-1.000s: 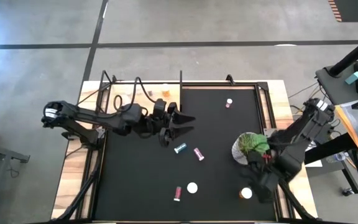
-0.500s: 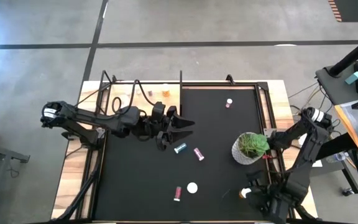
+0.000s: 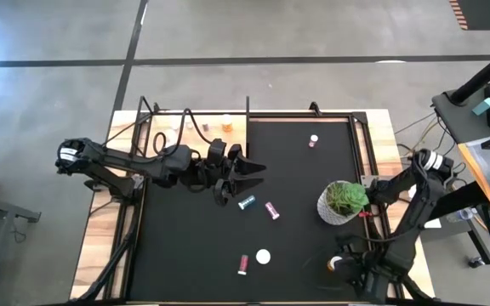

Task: Pick and place medicine bottles onto shelf by color
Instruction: Put the right orange pill bottle into the shelf

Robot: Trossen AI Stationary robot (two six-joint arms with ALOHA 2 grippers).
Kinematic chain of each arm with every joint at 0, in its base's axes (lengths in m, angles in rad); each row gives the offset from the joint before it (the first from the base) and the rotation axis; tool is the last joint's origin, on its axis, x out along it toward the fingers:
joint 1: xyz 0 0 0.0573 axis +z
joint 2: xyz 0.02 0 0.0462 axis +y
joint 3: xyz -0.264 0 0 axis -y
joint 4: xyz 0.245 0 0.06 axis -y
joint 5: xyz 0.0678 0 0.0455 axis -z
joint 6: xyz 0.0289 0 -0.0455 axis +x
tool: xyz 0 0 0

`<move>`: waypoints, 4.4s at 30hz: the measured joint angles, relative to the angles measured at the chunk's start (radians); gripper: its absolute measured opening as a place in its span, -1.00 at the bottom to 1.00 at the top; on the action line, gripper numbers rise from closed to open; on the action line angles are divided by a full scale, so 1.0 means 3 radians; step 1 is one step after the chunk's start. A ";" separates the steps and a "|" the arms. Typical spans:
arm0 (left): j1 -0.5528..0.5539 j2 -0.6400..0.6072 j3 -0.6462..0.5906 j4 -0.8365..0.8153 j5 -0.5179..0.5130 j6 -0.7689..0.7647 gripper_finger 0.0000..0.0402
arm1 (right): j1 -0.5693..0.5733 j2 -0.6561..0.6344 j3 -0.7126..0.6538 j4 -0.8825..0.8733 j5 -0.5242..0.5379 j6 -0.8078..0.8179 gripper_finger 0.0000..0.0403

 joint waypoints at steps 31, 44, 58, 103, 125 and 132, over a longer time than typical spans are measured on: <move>0.0000 0.0000 -0.0007 -0.0001 -0.0001 0.0001 0.07 | -0.0001 -0.0077 -0.0451 0.0764 -0.0206 -0.0051 0.11; -0.0001 0.0000 -0.0016 -0.0031 0.0000 0.0001 0.07 | -0.0003 -0.0082 -0.0451 0.0819 -0.0369 0.0313 -0.02; -0.0001 0.0000 -0.0017 -0.0089 0.0273 0.0319 0.07 | -0.0161 -0.0879 -0.0362 0.0676 -0.0206 0.0534 -0.01; 0.0324 0.0001 0.0079 -0.2444 -0.0291 0.1773 0.07 | -0.3204 -0.0160 0.1448 0.0711 -0.0031 -0.0817 -0.01; 0.0354 0.0151 0.0074 -0.2214 -0.0355 0.1751 0.07 | -0.3229 -0.0224 0.1529 0.0803 -0.0184 -0.1098 -0.01; 0.0354 0.0151 0.0074 -0.2202 -0.0363 0.1748 0.07 | -0.3229 -0.0224 0.1529 0.0717 -0.0198 -0.0899 -0.01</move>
